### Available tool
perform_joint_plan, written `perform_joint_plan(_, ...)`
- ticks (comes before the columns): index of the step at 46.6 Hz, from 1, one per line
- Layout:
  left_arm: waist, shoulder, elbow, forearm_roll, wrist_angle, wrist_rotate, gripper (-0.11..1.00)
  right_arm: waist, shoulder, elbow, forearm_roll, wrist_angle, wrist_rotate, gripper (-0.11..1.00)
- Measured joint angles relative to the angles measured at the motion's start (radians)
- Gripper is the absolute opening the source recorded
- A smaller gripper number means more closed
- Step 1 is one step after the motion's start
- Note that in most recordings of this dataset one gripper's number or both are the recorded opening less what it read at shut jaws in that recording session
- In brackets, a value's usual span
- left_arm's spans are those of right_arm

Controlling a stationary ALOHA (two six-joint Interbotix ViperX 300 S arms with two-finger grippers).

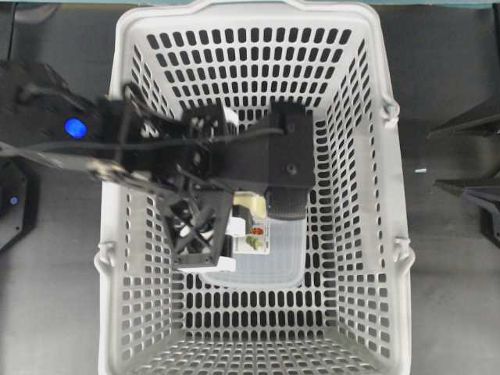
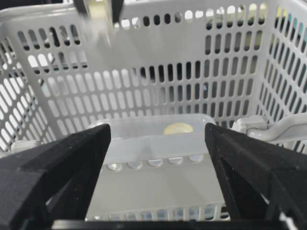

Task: Pick up the tape dispenser from the shopping basket with the left arm.
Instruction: 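Lift the gripped tape dispenser upward with the left gripper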

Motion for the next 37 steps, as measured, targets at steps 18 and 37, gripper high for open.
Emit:
perform_joint_plan(18,0.002,0.011,-0.055,0.0,0.046,0.006,0.3,0.0,0.0,0.0,0.0,0.0,0.002,0.76)
perform_joint_plan(37,0.003,0.015,-0.055,0.002,0.046,0.006,0.3,0.0,-0.002,0.0,0.0,0.0,0.002,0.76)
